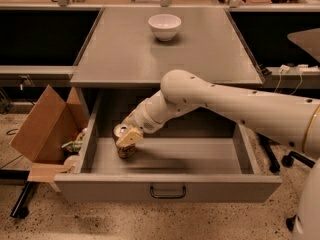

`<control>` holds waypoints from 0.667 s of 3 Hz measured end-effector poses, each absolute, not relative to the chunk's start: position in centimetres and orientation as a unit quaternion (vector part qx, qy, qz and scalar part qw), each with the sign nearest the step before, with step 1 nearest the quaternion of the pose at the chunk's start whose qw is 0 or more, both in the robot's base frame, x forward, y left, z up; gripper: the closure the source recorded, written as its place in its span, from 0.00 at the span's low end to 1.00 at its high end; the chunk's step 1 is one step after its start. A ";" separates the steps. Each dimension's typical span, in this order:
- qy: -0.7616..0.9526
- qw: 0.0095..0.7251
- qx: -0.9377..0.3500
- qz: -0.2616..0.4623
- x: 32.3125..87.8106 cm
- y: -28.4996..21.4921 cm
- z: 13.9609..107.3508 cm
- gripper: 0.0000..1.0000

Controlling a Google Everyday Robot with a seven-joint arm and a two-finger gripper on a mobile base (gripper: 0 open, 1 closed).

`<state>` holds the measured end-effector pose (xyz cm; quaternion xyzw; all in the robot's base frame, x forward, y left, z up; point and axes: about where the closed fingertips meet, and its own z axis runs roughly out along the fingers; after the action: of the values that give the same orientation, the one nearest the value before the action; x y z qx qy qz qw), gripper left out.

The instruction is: Pick orange can from top drawer and place on counter

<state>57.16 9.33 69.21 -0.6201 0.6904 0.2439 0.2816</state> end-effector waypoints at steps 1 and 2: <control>0.686 0.310 -0.614 0.238 58.1 6.3 73.6 0.96; 0.678 0.322 -0.616 0.240 58.4 3.9 77.7 1.00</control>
Offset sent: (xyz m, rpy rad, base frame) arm 0.0189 -0.0890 0.1357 0.0803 -0.0912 -0.0133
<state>58.45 3.89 77.71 -0.6157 0.6778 0.2404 0.3221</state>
